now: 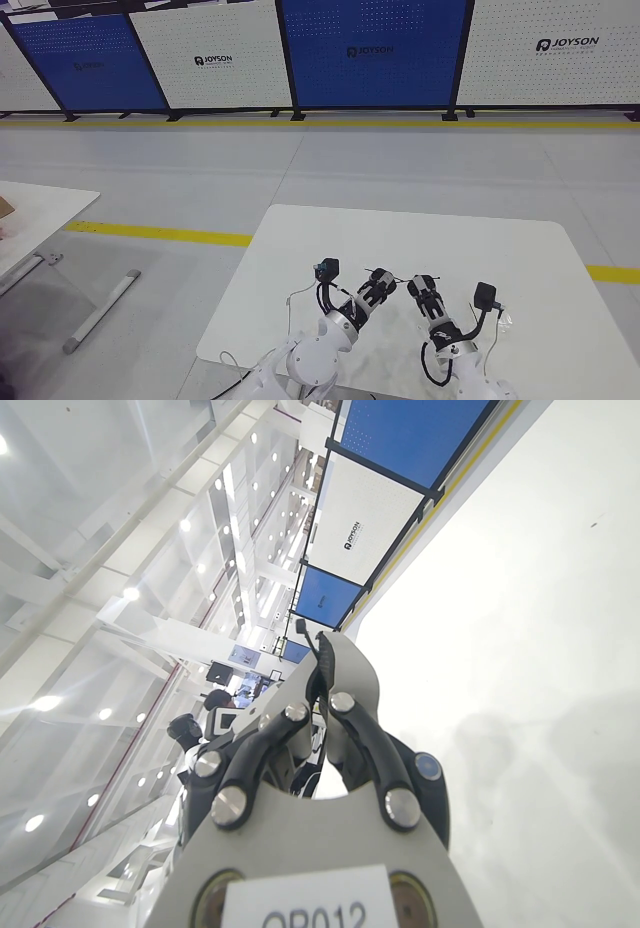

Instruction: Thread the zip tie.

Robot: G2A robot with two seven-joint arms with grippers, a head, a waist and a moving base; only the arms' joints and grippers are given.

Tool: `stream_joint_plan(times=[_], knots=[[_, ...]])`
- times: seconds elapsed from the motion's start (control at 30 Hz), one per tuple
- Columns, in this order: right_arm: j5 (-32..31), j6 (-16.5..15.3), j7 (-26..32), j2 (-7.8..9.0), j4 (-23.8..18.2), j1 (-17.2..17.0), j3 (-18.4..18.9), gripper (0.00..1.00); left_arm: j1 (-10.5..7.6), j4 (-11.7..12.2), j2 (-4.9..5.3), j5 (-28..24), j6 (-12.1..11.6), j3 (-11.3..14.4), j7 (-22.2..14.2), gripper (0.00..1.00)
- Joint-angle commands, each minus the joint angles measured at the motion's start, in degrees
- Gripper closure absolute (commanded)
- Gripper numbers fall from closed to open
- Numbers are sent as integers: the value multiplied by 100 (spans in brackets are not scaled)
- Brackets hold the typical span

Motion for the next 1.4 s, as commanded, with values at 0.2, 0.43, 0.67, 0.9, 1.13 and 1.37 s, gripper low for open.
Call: stream_joint_plan(times=[0.2,0.43,0.67,0.9,1.13,1.37], knots=[[17,26,30,-5,-30,7,-19,68,6,-17,2,-41,-2,-6,-59,100],[-36,-89,214,9,-121,-1,-31,0,24,-142,-27,-448,283,-100,123,100],[-211,-272,322,38,-143,-73,-4,0,12,-329,-99,-1348,709,-357,647,100],[-197,-383,297,43,-84,-72,23,0,-11,-494,-116,-1774,856,-443,508,100],[-481,-305,268,57,-46,-38,45,0,-4,-481,-118,-1807,817,-461,535,100],[-2707,-300,-582,114,115,43,-68,0,102,-660,-122,-2116,863,-633,629,100]])
